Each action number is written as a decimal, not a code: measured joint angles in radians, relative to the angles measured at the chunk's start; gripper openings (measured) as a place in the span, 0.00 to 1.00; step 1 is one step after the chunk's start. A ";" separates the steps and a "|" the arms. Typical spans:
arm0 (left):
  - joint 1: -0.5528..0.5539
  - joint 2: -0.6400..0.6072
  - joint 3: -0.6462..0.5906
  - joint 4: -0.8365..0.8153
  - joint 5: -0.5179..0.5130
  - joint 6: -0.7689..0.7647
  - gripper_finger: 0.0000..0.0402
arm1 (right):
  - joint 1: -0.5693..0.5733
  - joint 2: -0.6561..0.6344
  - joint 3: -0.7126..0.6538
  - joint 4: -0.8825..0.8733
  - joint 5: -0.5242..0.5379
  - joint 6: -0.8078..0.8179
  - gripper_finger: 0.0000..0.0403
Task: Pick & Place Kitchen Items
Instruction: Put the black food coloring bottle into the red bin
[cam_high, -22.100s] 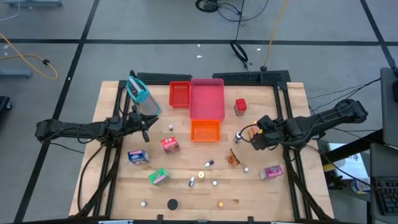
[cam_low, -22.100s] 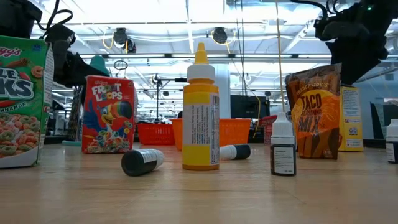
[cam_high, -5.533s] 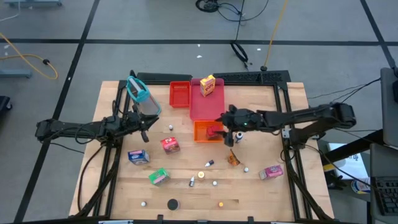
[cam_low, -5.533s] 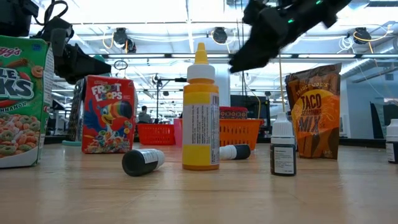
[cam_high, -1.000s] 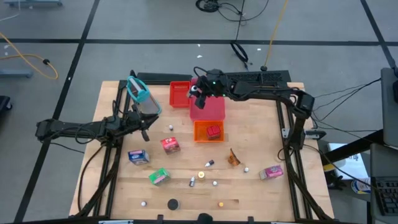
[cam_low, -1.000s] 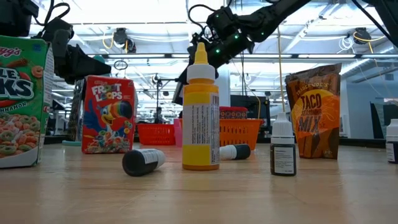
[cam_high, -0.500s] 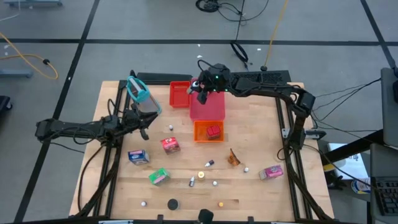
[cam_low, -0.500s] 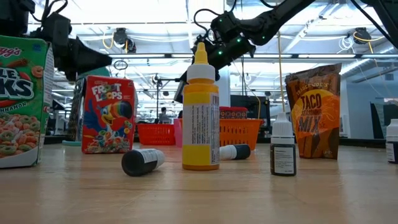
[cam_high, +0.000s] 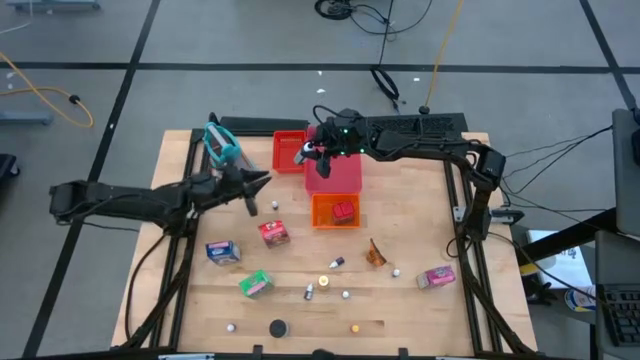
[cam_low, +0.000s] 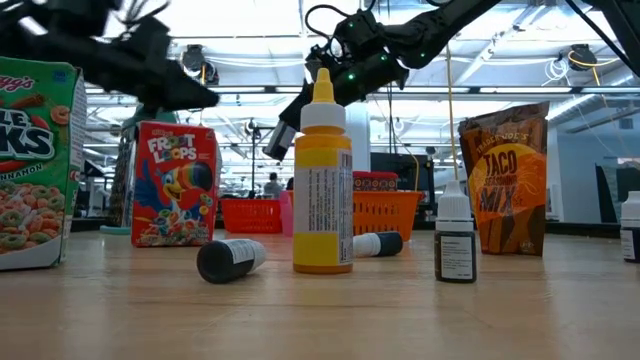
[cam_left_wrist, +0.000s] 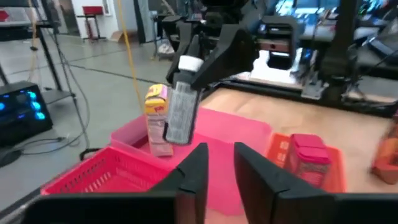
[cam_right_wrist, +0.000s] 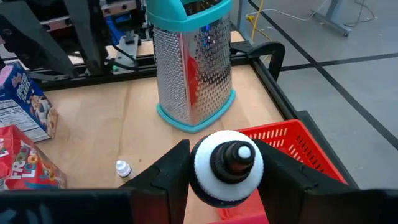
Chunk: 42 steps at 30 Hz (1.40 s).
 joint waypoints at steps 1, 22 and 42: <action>0.010 0.037 0.027 -0.007 0.005 0.000 0.25 | 0.000 0.000 0.000 0.000 0.000 0.000 0.35; 0.128 0.602 0.407 -0.016 0.037 0.029 0.68 | 0.005 0.000 -0.002 -0.012 -0.018 -0.003 0.35; 0.181 0.674 0.432 0.015 0.017 0.034 0.34 | 0.012 0.000 -0.001 -0.001 -0.019 -0.013 0.35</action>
